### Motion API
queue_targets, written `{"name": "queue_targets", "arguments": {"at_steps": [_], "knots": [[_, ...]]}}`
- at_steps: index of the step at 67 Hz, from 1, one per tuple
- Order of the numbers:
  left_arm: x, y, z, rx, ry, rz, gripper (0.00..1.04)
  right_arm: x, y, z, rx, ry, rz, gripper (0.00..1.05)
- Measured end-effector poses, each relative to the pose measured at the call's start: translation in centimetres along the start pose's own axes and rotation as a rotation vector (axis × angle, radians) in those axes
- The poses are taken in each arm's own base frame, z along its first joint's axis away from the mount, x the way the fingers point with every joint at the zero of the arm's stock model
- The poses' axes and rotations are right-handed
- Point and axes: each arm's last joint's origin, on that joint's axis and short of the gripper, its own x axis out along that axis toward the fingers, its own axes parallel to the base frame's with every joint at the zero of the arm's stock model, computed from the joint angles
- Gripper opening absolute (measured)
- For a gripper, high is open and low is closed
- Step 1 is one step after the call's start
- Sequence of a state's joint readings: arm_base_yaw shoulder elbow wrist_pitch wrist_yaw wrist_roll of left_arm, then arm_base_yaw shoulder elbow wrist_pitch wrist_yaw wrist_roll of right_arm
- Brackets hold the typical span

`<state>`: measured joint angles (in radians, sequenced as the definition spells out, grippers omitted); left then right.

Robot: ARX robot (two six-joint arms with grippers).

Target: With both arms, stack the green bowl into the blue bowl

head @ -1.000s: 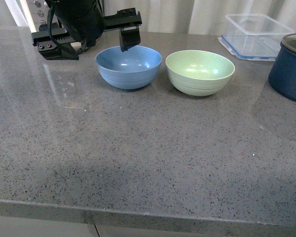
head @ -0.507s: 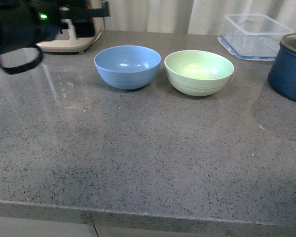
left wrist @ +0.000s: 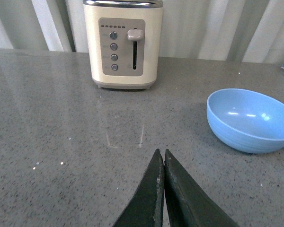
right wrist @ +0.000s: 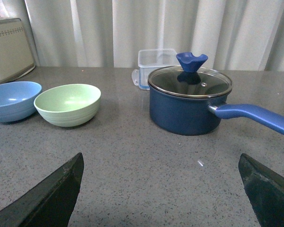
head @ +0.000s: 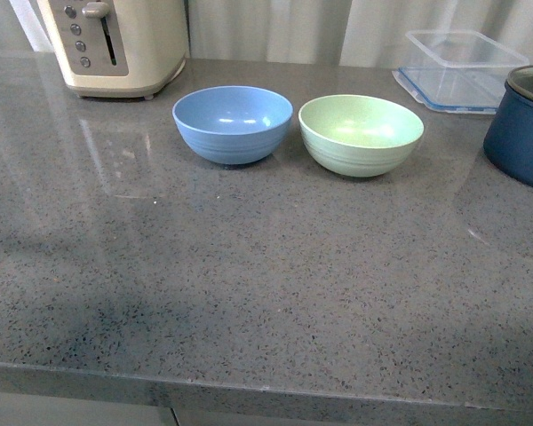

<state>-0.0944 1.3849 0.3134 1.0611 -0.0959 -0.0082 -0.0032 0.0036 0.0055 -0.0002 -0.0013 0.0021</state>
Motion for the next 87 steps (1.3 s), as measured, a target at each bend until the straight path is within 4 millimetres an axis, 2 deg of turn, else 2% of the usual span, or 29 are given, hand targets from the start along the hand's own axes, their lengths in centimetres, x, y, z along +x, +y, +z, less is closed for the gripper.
{"name": "queue_targets", "arguments": {"at_steps": [19,36,53,87], "knots": [[-4.1,1.5,-1.6,0.000,0.012,-0.021,0.04,0.0,0.0,0.0,0.000,0.000,0.000,0.95],[-6.8,2.0,-1.4,0.000,0.006,-0.001,0.04,0.0,0.0,0.0,0.000,0.000,0.000,0.95],[-8.6,2.0,-1.4,0.000,0.004,0.000,0.04,0.0,0.0,0.0,0.000,0.000,0.000,0.95],[-11.0,2.0,-0.4,0.000,-0.031,-0.001,0.04,0.0,0.0,0.0,0.000,0.000,0.000,0.95]]}}
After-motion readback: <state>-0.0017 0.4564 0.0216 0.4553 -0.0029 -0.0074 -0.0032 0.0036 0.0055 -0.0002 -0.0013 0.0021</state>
